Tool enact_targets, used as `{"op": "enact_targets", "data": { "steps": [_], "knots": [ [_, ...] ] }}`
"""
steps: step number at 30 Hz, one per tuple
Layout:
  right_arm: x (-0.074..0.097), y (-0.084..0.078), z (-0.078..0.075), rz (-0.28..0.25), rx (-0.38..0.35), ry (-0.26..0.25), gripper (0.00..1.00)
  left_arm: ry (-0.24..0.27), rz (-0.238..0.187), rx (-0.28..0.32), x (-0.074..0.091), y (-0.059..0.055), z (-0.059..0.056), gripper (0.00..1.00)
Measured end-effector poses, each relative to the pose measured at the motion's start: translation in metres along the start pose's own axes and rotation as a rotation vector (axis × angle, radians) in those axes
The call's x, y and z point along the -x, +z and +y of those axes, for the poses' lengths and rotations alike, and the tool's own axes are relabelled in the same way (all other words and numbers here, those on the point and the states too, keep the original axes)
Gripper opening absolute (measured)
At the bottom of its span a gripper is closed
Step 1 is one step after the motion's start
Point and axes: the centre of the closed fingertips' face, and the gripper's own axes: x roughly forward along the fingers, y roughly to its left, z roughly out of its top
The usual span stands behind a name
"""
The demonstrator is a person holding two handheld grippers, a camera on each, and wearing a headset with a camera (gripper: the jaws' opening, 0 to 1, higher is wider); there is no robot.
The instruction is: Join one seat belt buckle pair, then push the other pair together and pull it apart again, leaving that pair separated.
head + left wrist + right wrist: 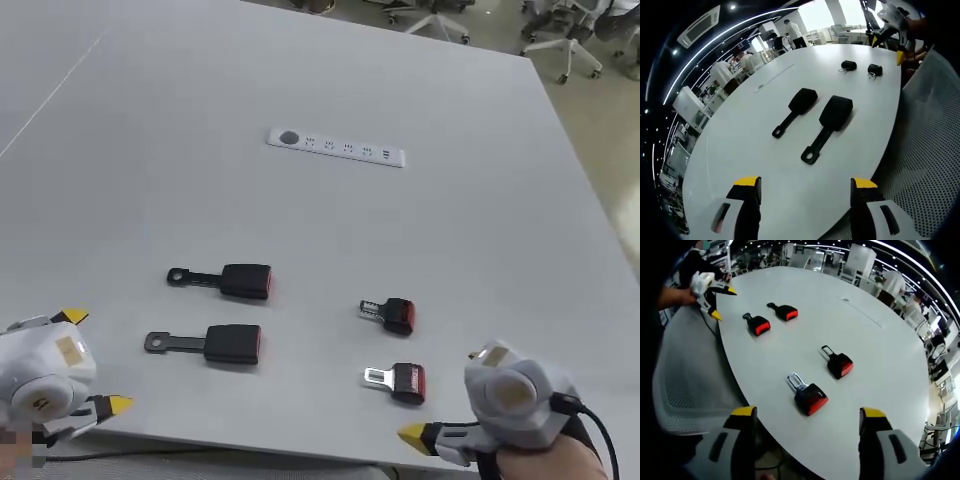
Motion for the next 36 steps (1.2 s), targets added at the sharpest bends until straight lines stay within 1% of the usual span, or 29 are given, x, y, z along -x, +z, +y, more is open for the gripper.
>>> {"op": "enact_targets", "data": {
  "steps": [2,5,10,14,15,16,19,22,26,28,31,33,34,36],
  "knots": [
    [0.000,0.000,-0.001,-0.003,-0.016,0.001,0.86,-0.001,0.002,0.001,-0.001,-0.001,0.000,0.73],
    [0.000,0.000,-0.001,0.000,-0.017,-0.001,0.86,-0.001,0.000,0.002,-0.001,-0.001,0.000,0.73],
    [0.001,0.000,-0.002,-0.006,-0.019,-0.003,0.86,0.000,0.002,-0.001,0.003,0.002,-0.001,0.73],
    [0.005,0.006,-0.005,-0.037,-0.011,-0.016,0.83,-0.002,0.002,-0.003,0.005,0.004,-0.002,0.73],
    [0.006,0.007,-0.007,-0.049,-0.010,-0.024,0.83,-0.014,-0.007,0.008,0.006,0.006,-0.004,0.73],
    [0.007,0.008,-0.009,-0.050,-0.009,-0.035,0.83,-0.016,-0.010,0.012,0.006,0.007,-0.004,0.73],
    [0.008,0.010,-0.007,-0.066,-0.008,-0.015,0.80,-0.019,-0.006,0.008,0.006,0.007,-0.005,0.73],
    [0.009,0.011,-0.006,-0.071,0.009,-0.017,0.78,-0.020,-0.009,0.009,0.007,0.008,-0.005,0.72],
    [0.009,0.013,-0.007,-0.081,0.001,-0.019,0.78,-0.022,-0.009,0.008,0.008,0.009,-0.006,0.72],
    [0.010,0.015,-0.006,-0.086,0.005,-0.021,0.78,-0.025,-0.008,0.008,0.005,0.006,-0.005,0.71],
    [0.010,0.015,-0.006,-0.089,0.005,-0.026,0.77,-0.027,-0.007,0.004,0.005,0.005,-0.005,0.71],
    [0.010,0.014,-0.005,-0.091,0.006,-0.024,0.77,-0.046,-0.005,-0.001,0.004,0.005,-0.009,0.72],
    [0.011,0.014,-0.005,-0.091,0.008,-0.024,0.77,-0.047,-0.003,-0.005,0.005,0.005,-0.009,0.72],
    [0.011,0.012,-0.004,-0.087,0.015,-0.024,0.76,-0.046,-0.009,-0.027,0.006,0.007,-0.010,0.71]
  ]
}}
